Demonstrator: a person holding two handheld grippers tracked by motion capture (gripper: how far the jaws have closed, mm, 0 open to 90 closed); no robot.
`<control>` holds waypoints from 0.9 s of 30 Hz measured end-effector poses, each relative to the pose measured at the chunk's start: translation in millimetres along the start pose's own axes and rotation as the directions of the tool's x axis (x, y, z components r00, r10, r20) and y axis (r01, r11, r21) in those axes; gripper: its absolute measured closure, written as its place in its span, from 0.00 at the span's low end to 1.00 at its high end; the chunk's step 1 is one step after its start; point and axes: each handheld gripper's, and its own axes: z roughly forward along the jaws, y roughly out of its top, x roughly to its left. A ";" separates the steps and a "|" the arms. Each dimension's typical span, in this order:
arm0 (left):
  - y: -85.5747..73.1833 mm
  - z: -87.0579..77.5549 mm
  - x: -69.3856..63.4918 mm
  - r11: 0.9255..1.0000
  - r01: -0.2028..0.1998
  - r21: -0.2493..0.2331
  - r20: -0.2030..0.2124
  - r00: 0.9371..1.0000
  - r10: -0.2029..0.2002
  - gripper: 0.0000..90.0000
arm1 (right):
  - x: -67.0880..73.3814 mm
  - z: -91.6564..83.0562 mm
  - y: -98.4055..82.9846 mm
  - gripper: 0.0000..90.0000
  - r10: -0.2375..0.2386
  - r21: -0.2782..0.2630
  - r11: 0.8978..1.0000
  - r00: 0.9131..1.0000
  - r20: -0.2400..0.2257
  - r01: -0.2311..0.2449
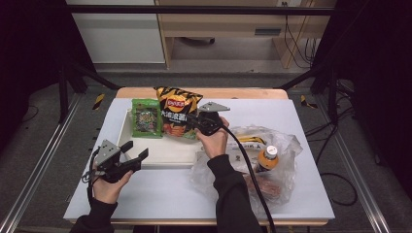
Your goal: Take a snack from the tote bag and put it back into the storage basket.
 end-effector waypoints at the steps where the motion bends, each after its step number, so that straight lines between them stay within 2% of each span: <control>1: 0.0 0.1 0.1 1.000 0.001 0.000 0.001 1.000 -0.001 0.37 | -1.4 2.6 -0.6 0.92 0.001 -0.003 1.000 1.000 0.010 -0.001; 7: -0.5 1.4 -0.8 1.000 -0.004 0.005 0.004 1.000 0.004 0.37 | -13.5 12.5 -1.0 0.88 -0.015 0.000 1.000 0.996 0.089 0.015; 10: -0.8 1.9 -1.0 1.000 -0.004 0.008 0.005 1.000 0.004 0.37 | -17.6 13.3 -1.8 0.86 -0.005 0.001 1.000 0.996 0.086 0.005; 13: -0.8 1.9 -0.7 1.000 -0.003 0.008 0.004 1.000 0.003 0.37 | -15.0 7.8 0.0 0.83 -0.022 -0.010 1.000 0.997 0.077 0.023; 20: -0.3 2.1 -1.3 1.000 -0.004 0.007 0.004 1.000 0.004 0.37 | -2.1 -24.2 14.4 0.71 -0.046 -0.079 0.996 0.998 0.034 0.048; 27: 0.1 2.9 -3.5 1.000 -0.006 0.009 0.010 1.000 0.006 0.37 | 8.9 -72.4 29.1 0.54 -0.044 -0.133 0.990 0.999 0.019 0.047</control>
